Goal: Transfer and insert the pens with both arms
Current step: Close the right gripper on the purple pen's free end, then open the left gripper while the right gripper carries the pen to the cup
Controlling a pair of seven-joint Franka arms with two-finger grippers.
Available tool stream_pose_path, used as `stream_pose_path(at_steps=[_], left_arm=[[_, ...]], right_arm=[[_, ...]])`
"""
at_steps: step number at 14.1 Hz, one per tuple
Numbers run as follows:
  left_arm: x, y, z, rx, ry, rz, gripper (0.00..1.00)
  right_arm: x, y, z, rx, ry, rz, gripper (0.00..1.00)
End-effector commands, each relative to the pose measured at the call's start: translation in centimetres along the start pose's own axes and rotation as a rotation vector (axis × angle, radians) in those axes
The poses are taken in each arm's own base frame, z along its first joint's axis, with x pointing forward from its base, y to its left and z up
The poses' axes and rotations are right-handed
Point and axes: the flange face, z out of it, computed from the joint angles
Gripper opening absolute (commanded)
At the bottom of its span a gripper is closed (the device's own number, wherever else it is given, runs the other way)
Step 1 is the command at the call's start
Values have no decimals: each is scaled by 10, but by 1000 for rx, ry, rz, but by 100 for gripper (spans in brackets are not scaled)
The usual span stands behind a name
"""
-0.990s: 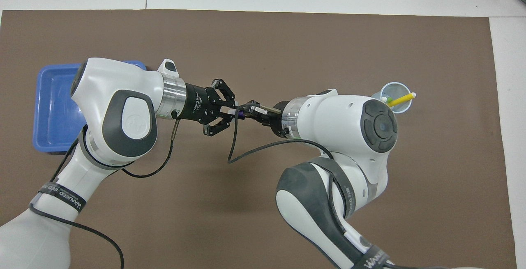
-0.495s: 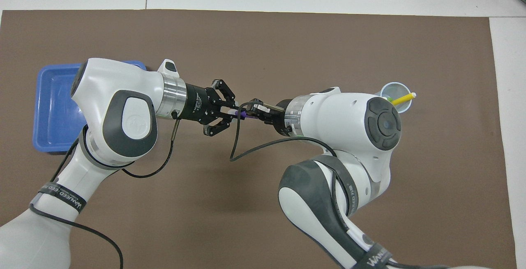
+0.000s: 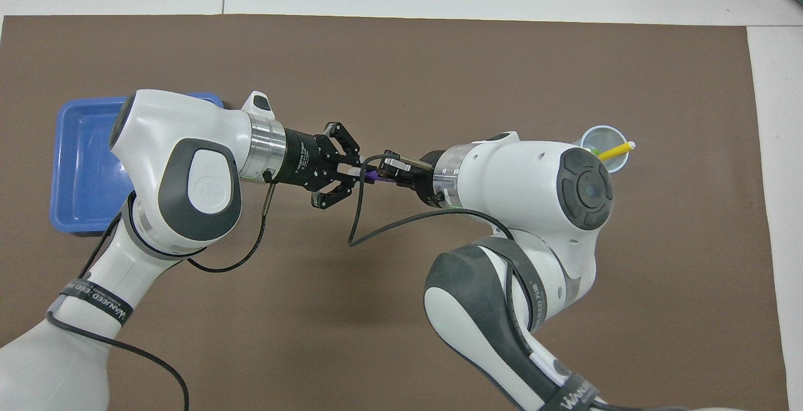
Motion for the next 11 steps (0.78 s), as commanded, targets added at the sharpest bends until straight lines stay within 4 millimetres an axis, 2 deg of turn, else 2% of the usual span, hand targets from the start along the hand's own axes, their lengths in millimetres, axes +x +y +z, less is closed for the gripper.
stream_pose_path(at_steps=[1, 2, 6, 7, 8, 9, 11], left_arm=[[-2, -5, -8, -29, -3, -19, 0], [-3, -4, -9, -30, -3, -18, 0], [-3, -3, -10, -33, -4, -17, 0], [-2, -2, -11, -37, 3, -2, 25], [-7, 3, -15, -45, 5, 13, 71], [-12, 4, -18, -48, 2, 21, 100], [-19, 3, -23, -47, -4, 30, 100]], right_arm=[[5, 7, 0, 0, -14, 0, 6], [5, 7, 0, 0, -14, 0, 0], [5, 7, 0, 0, -16, 1, 0], [5, 7, 0, 1, -15, 6, 0], [6, 6, 0, 2, -14, 10, 0], [6, 6, -1, 2, -14, 8, 0], [8, 6, -3, 4, -10, 12, 0]])
